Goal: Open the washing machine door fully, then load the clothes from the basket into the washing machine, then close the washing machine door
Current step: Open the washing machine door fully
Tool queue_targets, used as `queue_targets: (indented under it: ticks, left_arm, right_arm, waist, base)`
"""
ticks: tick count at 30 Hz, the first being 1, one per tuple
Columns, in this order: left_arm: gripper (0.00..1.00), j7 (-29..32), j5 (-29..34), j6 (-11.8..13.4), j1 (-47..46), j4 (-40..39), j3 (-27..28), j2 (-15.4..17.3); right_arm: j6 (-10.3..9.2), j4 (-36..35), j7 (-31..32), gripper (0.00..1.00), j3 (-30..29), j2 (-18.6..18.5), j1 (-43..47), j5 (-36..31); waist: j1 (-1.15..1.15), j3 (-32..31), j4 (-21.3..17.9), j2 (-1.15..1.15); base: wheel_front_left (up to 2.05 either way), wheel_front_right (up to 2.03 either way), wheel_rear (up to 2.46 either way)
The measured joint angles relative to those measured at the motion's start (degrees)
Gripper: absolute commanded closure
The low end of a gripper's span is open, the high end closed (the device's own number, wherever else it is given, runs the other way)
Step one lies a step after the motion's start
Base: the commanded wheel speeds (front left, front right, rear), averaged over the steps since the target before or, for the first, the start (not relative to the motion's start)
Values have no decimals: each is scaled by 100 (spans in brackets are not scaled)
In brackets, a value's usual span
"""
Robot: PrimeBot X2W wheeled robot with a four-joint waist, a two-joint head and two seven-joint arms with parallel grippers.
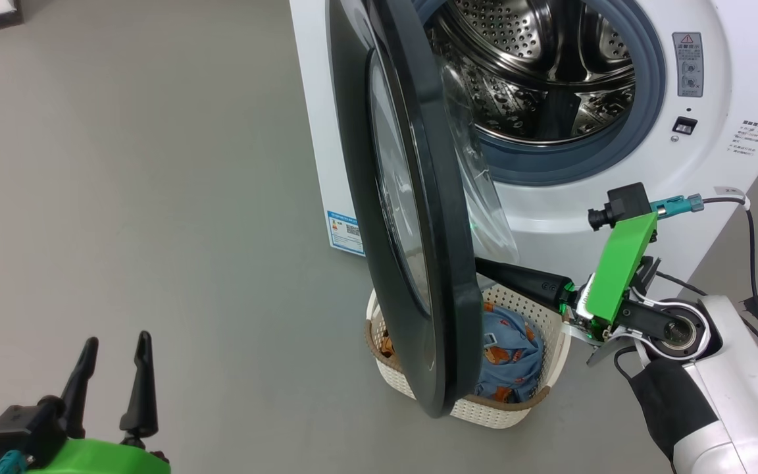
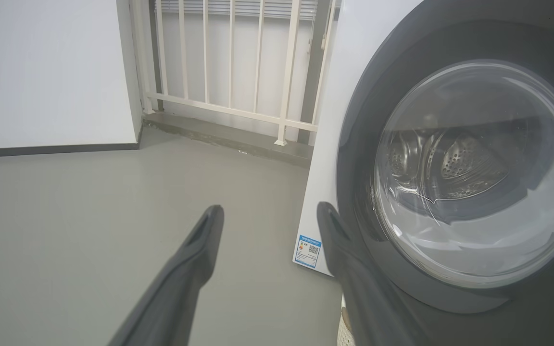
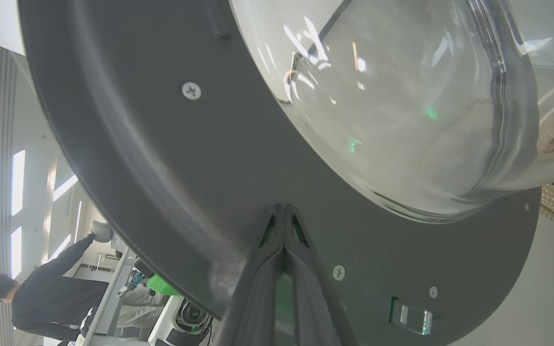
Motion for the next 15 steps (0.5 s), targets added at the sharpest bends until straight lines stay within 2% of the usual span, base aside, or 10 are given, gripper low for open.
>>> queue_targets:
  ticks: [12,13,15]
  left_arm:
    - [0,0,47,0,0,-3,79,-16]
    - [0,0,47,0,0,-3,86,-18]
    - [0,0,47,0,1,-4,91,-23]
  right_arm:
    - [0,-96,-89,100,64,-11,68,7]
    - [0,-110,-118,91,66,-10,68,7]
    - [0,-136,-196,58,59,-13,68,7]
  waist:
    - [0,16,-162,0]
    - [0,15,-193,0]
    - [0,10,-262,0]
  base:
    - [0,0,0]
    - [0,0,0]
    - [0,0,0]
